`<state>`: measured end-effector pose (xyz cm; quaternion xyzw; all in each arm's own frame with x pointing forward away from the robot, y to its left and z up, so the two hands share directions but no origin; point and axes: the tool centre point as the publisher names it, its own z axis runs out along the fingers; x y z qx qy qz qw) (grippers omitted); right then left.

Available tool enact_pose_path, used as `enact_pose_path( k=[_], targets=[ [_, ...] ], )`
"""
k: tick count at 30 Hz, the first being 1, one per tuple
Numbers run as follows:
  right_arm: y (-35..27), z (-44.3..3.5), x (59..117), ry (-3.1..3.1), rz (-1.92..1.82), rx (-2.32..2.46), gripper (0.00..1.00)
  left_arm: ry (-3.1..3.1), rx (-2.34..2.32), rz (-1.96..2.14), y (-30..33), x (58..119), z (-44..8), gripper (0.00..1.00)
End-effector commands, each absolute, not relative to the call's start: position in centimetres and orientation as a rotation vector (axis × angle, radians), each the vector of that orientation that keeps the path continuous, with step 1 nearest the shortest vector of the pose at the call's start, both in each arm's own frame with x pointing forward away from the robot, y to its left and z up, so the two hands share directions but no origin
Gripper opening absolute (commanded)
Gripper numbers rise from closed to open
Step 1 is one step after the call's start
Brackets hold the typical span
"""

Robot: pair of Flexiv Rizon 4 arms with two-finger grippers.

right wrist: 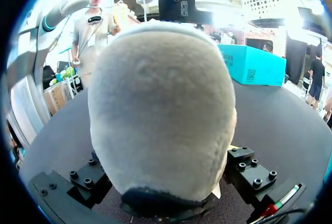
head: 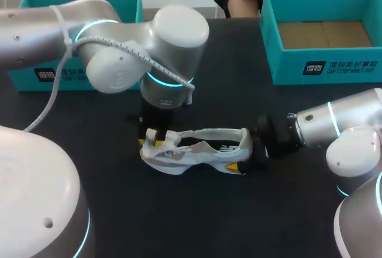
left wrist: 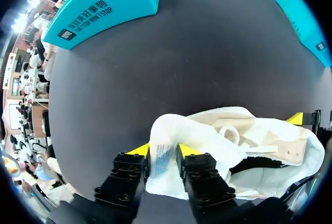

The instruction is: Take the shoe out of the shoebox, open the shoe tongue, remove and reinsert the insole, then place the shoe into the shoebox

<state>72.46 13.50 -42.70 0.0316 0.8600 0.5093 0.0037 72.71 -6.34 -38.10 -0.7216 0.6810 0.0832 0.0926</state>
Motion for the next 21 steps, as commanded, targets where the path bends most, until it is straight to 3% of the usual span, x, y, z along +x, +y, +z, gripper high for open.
enact_pose_path(
  k=[1, 12, 21],
  targets=[
    [13.9, -43.3, 72.6, 2.699, 1.590, 0.102, 0.00, 2.077, -2.138, 0.233, -5.2, 73.1, -38.4, 0.98],
    [13.9, -43.3, 72.6, 2.699, 1.590, 0.102, 0.00, 2.312, -1.944, 0.238, -4.5, 73.3, -32.1, 1.00],
    [13.9, -43.3, 72.6, 2.699, 1.590, 0.102, 0.00, 2.522, -1.649, 0.010, -6.6, 74.1, -27.4, 1.00]
  ],
)
